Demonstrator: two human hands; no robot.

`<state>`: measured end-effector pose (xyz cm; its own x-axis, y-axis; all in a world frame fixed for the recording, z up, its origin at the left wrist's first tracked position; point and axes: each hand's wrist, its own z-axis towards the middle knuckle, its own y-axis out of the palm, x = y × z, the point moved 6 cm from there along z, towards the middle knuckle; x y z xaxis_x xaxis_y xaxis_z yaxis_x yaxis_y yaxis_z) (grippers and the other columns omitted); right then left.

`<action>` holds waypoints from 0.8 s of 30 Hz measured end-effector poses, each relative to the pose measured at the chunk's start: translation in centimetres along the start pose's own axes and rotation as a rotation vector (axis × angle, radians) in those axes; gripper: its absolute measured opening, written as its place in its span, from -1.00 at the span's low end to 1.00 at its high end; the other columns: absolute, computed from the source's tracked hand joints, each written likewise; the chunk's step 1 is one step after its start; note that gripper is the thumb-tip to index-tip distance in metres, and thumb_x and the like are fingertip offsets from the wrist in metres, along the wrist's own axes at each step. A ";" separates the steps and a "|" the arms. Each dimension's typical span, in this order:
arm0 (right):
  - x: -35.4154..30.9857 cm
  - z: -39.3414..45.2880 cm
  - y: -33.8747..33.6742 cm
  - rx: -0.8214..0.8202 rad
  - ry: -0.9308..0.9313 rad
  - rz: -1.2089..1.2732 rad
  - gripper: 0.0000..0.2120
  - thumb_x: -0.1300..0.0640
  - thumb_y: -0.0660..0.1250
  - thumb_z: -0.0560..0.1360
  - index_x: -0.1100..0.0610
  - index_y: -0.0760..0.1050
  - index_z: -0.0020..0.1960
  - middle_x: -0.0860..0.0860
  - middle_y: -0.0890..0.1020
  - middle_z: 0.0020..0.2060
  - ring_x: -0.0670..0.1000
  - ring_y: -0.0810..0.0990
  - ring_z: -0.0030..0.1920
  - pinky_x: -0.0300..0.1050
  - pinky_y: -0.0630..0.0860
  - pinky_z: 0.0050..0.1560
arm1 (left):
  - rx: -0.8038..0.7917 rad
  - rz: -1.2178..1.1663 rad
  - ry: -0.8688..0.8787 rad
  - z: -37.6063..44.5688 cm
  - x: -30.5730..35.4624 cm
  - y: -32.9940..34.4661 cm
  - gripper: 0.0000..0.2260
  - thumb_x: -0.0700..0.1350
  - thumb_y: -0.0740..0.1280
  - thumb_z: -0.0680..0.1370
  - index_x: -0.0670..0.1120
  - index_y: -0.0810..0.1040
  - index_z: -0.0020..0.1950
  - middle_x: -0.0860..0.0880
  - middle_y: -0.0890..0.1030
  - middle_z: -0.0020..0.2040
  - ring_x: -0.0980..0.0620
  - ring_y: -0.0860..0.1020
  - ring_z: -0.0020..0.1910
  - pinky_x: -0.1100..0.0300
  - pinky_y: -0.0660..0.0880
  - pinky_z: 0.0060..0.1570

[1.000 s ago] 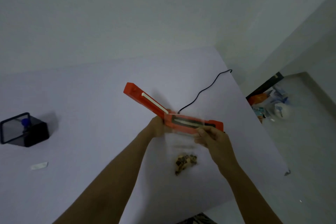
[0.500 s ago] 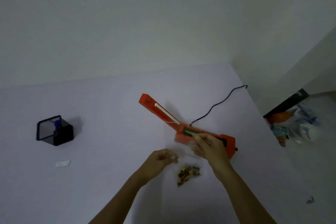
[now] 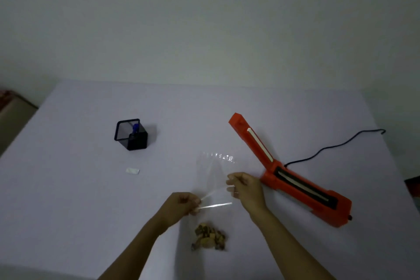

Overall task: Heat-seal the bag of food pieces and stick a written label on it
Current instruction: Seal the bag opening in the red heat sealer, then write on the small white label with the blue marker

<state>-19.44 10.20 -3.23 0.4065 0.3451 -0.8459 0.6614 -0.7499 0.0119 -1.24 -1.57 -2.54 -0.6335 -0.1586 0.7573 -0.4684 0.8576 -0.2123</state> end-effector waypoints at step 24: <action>7.0 -2.1 7.8 0.036 -0.405 -1.401 -0.33 -0.08 -0.31 0.63 0.10 0.51 0.29 0.12 0.53 0.30 0.16 0.46 0.33 0.00 0.13 0.36 | -0.038 1.203 0.460 4.7 -4.8 -3.7 -0.45 0.15 -0.12 0.58 -0.04 0.12 0.53 -0.09 0.09 0.56 -0.13 0.08 0.54 -0.10 0.11 0.49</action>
<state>-10.12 8.01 -7.95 -0.7503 0.6151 -0.2422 0.3402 0.0451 -0.9393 0.62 -6.25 -8.28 -0.3698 0.8958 0.2464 0.2687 0.3570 -0.8946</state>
